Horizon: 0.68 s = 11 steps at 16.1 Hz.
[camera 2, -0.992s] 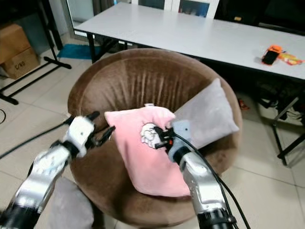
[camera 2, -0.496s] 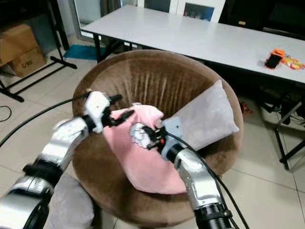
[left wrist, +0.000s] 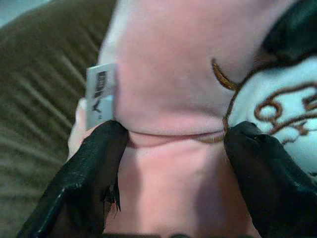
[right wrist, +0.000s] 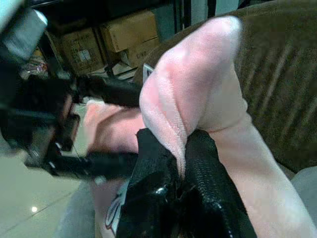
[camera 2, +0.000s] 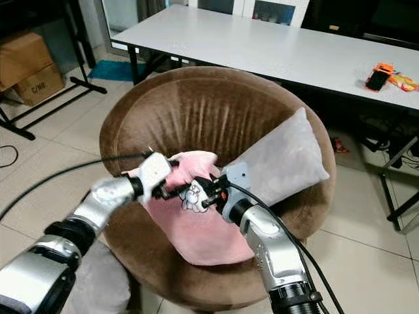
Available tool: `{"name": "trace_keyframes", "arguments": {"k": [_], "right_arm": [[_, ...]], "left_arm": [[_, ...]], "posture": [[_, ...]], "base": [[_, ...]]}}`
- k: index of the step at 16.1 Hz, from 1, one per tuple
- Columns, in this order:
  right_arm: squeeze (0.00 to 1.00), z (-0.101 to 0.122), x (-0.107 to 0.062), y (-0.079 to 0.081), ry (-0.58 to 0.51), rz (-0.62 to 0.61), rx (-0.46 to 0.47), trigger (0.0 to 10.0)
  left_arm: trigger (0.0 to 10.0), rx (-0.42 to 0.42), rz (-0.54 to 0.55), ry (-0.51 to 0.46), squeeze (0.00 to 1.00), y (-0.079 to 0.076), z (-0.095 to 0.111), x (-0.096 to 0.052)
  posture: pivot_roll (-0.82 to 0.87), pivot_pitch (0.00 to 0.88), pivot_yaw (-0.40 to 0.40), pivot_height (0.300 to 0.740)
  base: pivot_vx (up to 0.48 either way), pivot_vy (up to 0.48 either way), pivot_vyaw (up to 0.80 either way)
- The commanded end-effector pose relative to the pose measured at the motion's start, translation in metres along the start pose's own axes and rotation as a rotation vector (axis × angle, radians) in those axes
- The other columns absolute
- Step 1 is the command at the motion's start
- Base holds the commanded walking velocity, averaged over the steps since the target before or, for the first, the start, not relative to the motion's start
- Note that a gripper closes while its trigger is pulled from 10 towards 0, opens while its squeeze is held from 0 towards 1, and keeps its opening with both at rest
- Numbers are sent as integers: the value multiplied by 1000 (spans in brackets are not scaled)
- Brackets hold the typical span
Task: Move the pillow to the sofa from floor
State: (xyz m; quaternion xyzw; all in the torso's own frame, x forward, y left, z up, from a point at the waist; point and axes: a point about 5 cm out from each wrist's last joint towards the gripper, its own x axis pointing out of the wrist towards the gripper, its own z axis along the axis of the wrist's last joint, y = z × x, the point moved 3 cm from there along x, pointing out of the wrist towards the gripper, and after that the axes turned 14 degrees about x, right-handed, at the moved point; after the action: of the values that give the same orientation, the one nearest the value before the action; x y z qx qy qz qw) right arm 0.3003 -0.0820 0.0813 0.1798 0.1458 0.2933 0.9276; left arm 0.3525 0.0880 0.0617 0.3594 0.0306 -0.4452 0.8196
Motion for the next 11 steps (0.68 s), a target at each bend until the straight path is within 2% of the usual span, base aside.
{"name": "trace_keyframes", "arguments": {"k": [1,5,9,11], "right_arm": [[0,23,0,11,-89,34,-22,10000],[0,38,-4,12,-150,2,28,10000],[0,53,-9,6,-219,-39,78,10000],[0,54,-11,7,-212,-41,86,10000]], "left_arm": [[10000,56,-37,101,12,-13,-14,2],[10000,160,-49,202,20,-22,-28,1],[10000,163,-53,268,24,-31,-41,-4],[10000,153,-55,285,27,-37,-47,-6]], "posture": [[-128,0,-17,740],[-161,0,-13,740],[-182,0,-7,740],[-191,0,-8,740]], "base": [[0,0,0],[0,0,0],[0,0,0],[0,0,0]]}}
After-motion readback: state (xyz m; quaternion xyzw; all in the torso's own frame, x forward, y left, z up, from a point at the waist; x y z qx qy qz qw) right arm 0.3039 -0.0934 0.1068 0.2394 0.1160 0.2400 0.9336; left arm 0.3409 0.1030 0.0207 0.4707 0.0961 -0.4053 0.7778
